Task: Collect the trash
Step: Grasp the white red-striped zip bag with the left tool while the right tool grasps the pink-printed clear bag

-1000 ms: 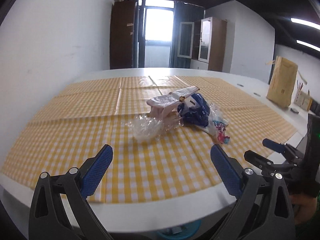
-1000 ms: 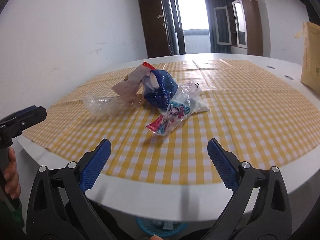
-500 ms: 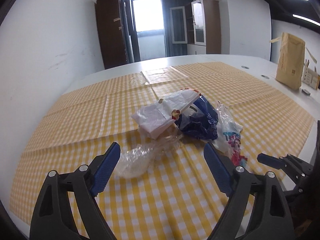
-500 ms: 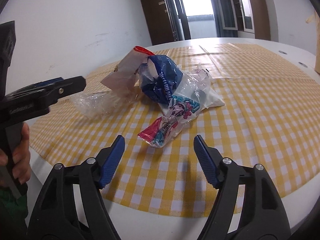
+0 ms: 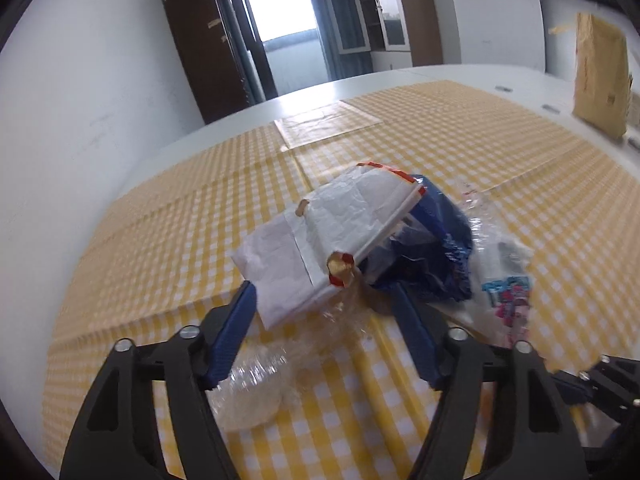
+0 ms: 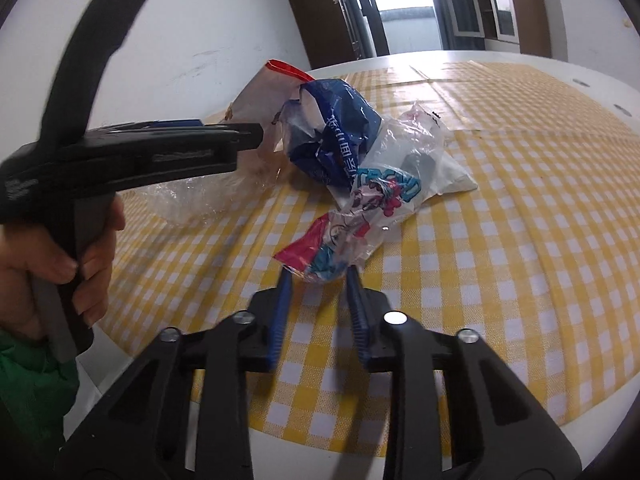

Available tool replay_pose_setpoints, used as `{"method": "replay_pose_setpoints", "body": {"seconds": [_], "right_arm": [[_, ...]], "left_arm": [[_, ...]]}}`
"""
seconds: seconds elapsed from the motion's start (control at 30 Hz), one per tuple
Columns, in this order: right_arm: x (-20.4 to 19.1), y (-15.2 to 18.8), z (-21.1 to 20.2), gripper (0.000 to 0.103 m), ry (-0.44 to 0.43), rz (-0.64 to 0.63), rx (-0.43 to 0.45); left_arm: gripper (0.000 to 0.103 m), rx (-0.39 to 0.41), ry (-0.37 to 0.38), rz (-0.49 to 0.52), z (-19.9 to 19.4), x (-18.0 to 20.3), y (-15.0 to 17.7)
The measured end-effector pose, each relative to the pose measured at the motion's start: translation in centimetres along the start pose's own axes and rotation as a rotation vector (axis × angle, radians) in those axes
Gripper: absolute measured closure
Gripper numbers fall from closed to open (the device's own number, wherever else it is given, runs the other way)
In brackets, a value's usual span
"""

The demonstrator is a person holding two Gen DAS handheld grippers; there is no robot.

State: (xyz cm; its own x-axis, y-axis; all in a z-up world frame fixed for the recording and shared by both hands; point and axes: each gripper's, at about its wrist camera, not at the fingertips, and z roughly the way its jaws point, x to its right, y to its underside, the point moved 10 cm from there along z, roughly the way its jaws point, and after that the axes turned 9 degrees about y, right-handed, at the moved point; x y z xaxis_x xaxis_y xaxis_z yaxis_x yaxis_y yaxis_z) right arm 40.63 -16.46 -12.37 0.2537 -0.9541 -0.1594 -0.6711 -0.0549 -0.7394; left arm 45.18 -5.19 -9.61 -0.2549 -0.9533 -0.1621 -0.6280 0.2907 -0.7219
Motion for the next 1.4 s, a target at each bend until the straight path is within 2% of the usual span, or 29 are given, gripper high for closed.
{"method": "replay_pose_setpoints", "body": {"seconds": [0.07, 0.1, 0.17, 0.37, 0.43, 0.53, 0.7, 0.93, 1.07, 1.23, 1.4], "right_arm": [[0.0, 0.1, 0.0, 0.094, -0.020, 0.006, -0.003], [0.0, 0.1, 0.1, 0.094, -0.022, 0.008, -0.004], [0.1, 0.0, -0.1, 0.095, -0.030, 0.015, 0.004], [0.3, -0.6, -2.0, 0.095, -0.031, 0.010, 0.065], [0.2, -1.1, -3.1, 0.095, -0.033, 0.004, 0.097], [-0.2, -1.6, -4.8, 0.095, -0.023, -0.011, 0.145], [-1.7, -1.1, -7.1, 0.095, -0.019, -0.049, 0.181], [-4.0, -0.2, -11.9, 0.095, -0.015, -0.123, 0.239], [-4.9, 0.7, -14.8, 0.095, -0.014, -0.149, 0.273], [-5.8, 2.5, -17.1, 0.095, -0.028, -0.161, 0.270], [-6.5, 3.9, -20.3, 0.095, -0.016, -0.194, 0.297]], "left_arm": [[0.080, -0.006, -0.054, 0.019, 0.4, -0.4, -0.1], [0.083, 0.003, -0.064, 0.004, 0.3, -0.7, -0.2], [0.097, 0.035, -0.073, -0.044, -0.6, -1.7, -0.4], [0.100, 0.163, -0.106, -0.106, -4.9, -3.6, -1.2], [0.100, 0.210, -0.095, -0.145, -7.0, -4.3, -1.2], [0.100, 0.247, -0.029, -0.194, -9.4, -4.3, -0.7], [0.100, 0.330, 0.111, -0.239, -14.4, -2.0, 1.9], [0.100, 0.337, 0.271, -0.304, -18.7, 0.1, 5.4], [0.100, 0.358, 0.286, -0.308, -21.0, 0.4, 7.4], [0.100, 0.367, 0.323, -0.330, -23.4, 0.8, 9.9], [0.100, 0.363, 0.343, -0.309, -25.2, 2.1, 12.4]]}}
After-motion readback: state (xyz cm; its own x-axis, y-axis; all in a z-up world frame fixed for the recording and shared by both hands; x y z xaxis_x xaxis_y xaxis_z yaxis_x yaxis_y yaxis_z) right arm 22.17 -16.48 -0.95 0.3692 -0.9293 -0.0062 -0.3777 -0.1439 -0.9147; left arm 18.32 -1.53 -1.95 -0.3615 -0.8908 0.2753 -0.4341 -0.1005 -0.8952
